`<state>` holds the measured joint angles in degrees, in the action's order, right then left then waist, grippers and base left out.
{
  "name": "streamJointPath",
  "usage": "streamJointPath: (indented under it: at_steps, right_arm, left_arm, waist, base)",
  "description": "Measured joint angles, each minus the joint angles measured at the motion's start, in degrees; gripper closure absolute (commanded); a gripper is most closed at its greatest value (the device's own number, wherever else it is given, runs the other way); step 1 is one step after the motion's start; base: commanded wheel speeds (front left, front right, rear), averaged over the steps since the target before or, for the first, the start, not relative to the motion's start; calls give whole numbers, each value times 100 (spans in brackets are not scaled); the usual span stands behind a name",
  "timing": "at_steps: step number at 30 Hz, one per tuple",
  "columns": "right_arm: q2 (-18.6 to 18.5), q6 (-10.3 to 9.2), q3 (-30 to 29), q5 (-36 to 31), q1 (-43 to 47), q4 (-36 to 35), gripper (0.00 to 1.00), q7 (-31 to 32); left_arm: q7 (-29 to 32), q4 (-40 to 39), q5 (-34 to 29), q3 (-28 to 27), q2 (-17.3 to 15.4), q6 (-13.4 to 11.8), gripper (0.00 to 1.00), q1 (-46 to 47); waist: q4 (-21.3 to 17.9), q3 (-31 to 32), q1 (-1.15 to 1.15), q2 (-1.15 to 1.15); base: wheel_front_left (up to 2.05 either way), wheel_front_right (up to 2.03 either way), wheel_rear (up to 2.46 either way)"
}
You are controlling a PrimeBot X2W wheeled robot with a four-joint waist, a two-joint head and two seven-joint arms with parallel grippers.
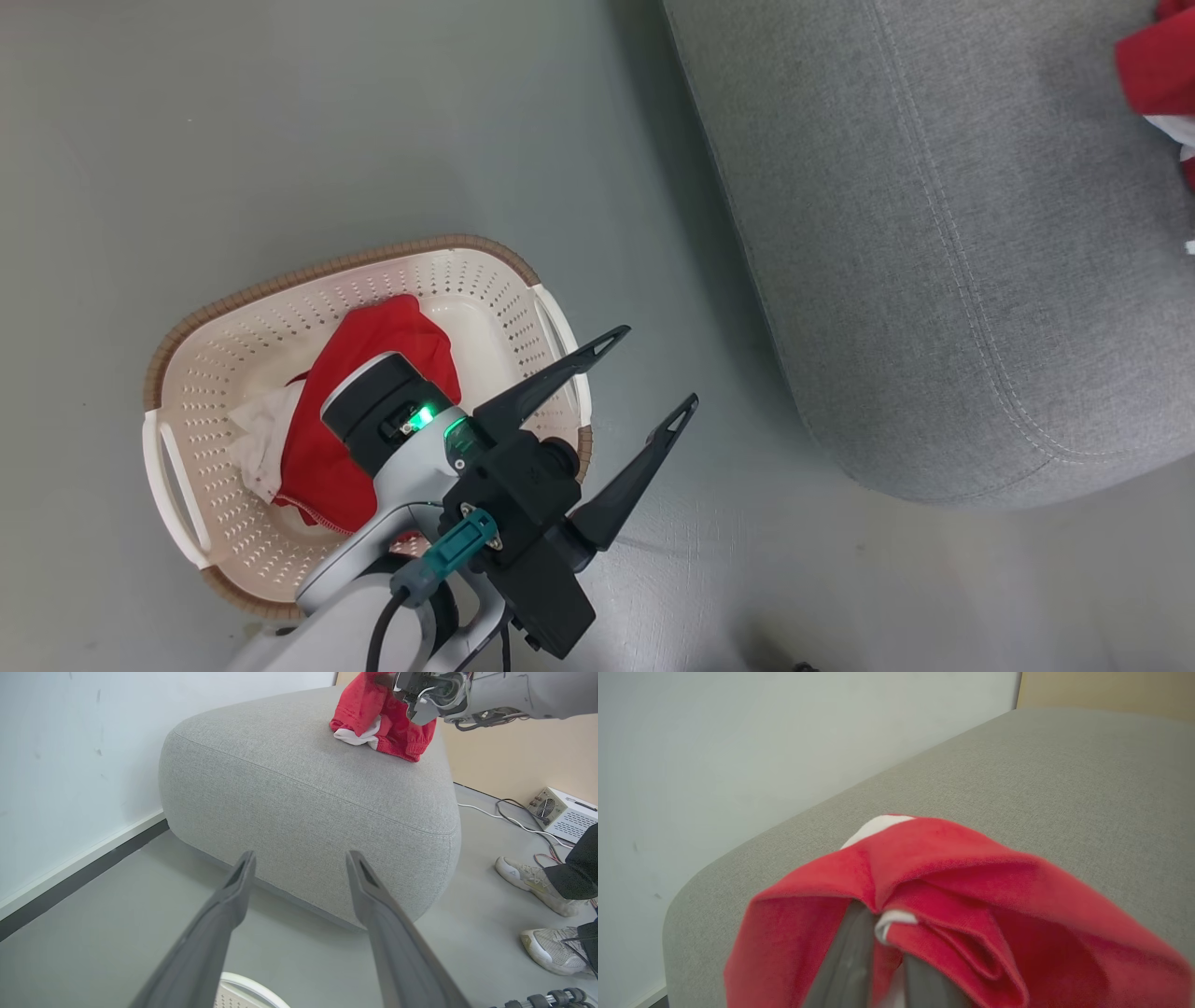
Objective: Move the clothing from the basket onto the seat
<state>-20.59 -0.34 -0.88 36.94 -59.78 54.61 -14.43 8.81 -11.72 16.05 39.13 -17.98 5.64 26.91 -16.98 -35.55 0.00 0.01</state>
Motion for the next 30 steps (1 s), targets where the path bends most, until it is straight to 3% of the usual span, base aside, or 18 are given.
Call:
streamJointPath:
  at_steps: [1,2,3,18,30]
  right_arm:
    - [34,16,5,0,-3,35,64,-1]
    - [62,38,24,-8,-3,66,20,-2]
    - [88,42,38,-14,-10,104,0,-2]
    - [345,347,549,-495,367,489,0,-10]
    - [444,492,783,-815,982,275,0,-10]
  left_arm:
    - [0,4,0,-8,-5,-1,0,0]
    - [-1,7,0,-9,-5,0,0,1]
    - [-9,25,0,-10,-5,0,0,1]
    - [-372,568,97,-41,194,18,0,17]
    - [-835,1102,271,-459,290,-296,0,-287]
  waist:
    - [3,-12,0,0]
    - [2,-18,0,-1]
    - [-1,-19,0,-1]
    - [2,446,0,-1]
    - [177,1173,-1,-1]
  base:
    - [0,0,0]
    - [0,0,0]
    - [0,0,0]
    - [0,0,0]
    - [0,0,0]
